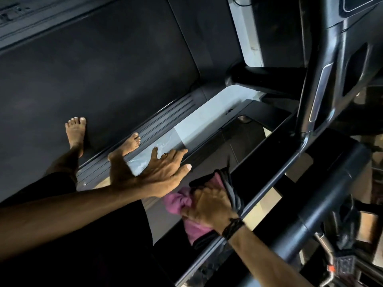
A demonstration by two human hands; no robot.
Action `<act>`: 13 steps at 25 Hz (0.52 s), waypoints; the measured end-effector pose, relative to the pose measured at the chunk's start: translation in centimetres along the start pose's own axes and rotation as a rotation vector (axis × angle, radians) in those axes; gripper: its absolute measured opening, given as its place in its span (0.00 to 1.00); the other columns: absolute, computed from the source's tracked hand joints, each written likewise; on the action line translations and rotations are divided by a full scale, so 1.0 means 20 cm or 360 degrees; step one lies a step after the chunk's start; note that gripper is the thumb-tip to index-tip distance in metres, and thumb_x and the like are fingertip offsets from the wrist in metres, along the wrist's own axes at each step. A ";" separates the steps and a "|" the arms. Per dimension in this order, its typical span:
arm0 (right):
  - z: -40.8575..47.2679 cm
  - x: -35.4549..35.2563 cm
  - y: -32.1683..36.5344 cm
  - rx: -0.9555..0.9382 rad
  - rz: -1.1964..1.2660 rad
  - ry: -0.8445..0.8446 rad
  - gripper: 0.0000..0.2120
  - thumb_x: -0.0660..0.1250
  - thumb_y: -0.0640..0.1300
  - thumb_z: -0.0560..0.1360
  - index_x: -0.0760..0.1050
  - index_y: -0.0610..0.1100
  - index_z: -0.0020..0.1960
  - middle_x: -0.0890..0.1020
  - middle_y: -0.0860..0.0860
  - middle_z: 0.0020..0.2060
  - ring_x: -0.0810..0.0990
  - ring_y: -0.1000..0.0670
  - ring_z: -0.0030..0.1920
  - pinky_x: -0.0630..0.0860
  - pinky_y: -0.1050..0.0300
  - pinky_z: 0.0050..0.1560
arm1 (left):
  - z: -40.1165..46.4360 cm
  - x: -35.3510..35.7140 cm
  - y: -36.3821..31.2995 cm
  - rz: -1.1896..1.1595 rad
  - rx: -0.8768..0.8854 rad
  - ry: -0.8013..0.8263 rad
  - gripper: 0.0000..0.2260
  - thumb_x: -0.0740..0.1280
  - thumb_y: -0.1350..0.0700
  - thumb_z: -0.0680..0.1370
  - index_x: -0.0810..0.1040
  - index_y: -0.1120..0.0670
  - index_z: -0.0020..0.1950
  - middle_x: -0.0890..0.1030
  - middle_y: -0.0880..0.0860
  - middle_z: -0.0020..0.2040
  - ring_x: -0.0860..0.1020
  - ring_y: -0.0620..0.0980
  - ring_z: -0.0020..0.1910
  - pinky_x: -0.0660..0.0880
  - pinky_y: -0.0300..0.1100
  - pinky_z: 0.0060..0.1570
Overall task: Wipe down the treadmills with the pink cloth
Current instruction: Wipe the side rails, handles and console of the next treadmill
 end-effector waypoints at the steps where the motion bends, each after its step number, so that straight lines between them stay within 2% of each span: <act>1: 0.03 -0.04 -0.16 0.0133 0.0025 0.0182 0.27 0.57 0.67 0.78 0.76 0.48 0.62 0.80 0.47 0.61 0.76 0.43 0.66 0.64 0.49 0.70 | 0.01 0.02 -0.01 -0.0048 -0.0007 0.0041 0.41 0.33 0.34 0.71 0.56 0.49 0.79 0.70 0.51 0.72 0.71 0.51 0.70 0.46 0.57 0.74; 4: 0.15 -0.20 -0.64 0.0396 -0.0049 0.0139 0.28 0.55 0.69 0.78 0.74 0.52 0.67 0.79 0.47 0.65 0.73 0.43 0.69 0.57 0.45 0.76 | 0.04 0.04 -0.06 -0.0088 0.0031 0.0038 0.41 0.34 0.33 0.71 0.55 0.49 0.79 0.69 0.50 0.73 0.71 0.50 0.70 0.45 0.57 0.75; 6: 0.16 -0.20 -0.74 0.0511 -0.0128 0.0032 0.25 0.55 0.67 0.80 0.75 0.52 0.66 0.80 0.47 0.63 0.75 0.43 0.67 0.65 0.47 0.71 | 0.05 0.04 -0.07 -0.0131 0.0028 0.0047 0.41 0.34 0.33 0.71 0.55 0.49 0.79 0.68 0.49 0.73 0.70 0.49 0.71 0.44 0.57 0.75; 8: 0.08 -0.10 -0.53 0.0446 -0.0291 0.0006 0.22 0.60 0.63 0.78 0.81 0.48 0.56 0.83 0.48 0.53 0.80 0.44 0.58 0.74 0.51 0.58 | 0.06 0.02 -0.12 -0.0145 0.0069 0.0026 0.40 0.34 0.33 0.71 0.55 0.49 0.79 0.68 0.49 0.73 0.68 0.47 0.72 0.44 0.56 0.75; 9: -0.02 -0.02 -0.37 0.0379 -0.0218 0.0156 0.22 0.62 0.64 0.74 0.83 0.48 0.50 0.84 0.49 0.47 0.81 0.44 0.53 0.77 0.52 0.51 | 0.08 0.01 -0.14 -0.0145 0.0096 0.0012 0.40 0.34 0.34 0.71 0.55 0.49 0.79 0.69 0.49 0.73 0.68 0.47 0.72 0.45 0.57 0.75; 10: -0.11 0.01 -0.25 0.0275 -0.0082 0.0145 0.24 0.62 0.65 0.71 0.84 0.46 0.47 0.84 0.48 0.44 0.82 0.43 0.51 0.79 0.51 0.47 | 0.09 0.02 -0.16 -0.0150 0.0113 0.0012 0.40 0.34 0.34 0.72 0.55 0.49 0.79 0.69 0.50 0.73 0.68 0.48 0.72 0.45 0.58 0.75; 11: -0.15 0.02 -0.23 0.0240 0.0119 0.0200 0.26 0.59 0.64 0.72 0.84 0.45 0.48 0.85 0.46 0.45 0.82 0.43 0.52 0.79 0.50 0.49 | 0.09 0.02 -0.18 -0.0154 0.0129 0.0013 0.40 0.34 0.33 0.72 0.54 0.49 0.79 0.69 0.51 0.73 0.68 0.49 0.72 0.45 0.58 0.75; 12: -0.12 -0.04 -0.28 0.0232 0.0164 0.0018 0.26 0.56 0.62 0.75 0.83 0.43 0.52 0.84 0.44 0.49 0.82 0.42 0.56 0.79 0.50 0.54 | 0.10 0.03 -0.20 -0.0163 0.0139 0.0010 0.40 0.33 0.33 0.72 0.54 0.49 0.79 0.68 0.51 0.74 0.68 0.49 0.72 0.45 0.58 0.76; 13: -0.05 -0.12 -0.42 0.0366 0.0216 -0.0112 0.25 0.55 0.60 0.79 0.80 0.42 0.57 0.82 0.42 0.56 0.78 0.41 0.63 0.76 0.49 0.59 | 0.11 0.03 -0.21 -0.0170 0.0148 0.0014 0.40 0.34 0.33 0.72 0.54 0.49 0.79 0.68 0.50 0.74 0.68 0.49 0.72 0.45 0.58 0.76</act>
Point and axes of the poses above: each hand's wrist, its own z-axis towards the middle knuckle, its own x-axis out of the palm, y = z × x, the point moved 9 cm from there along z, towards the middle knuckle
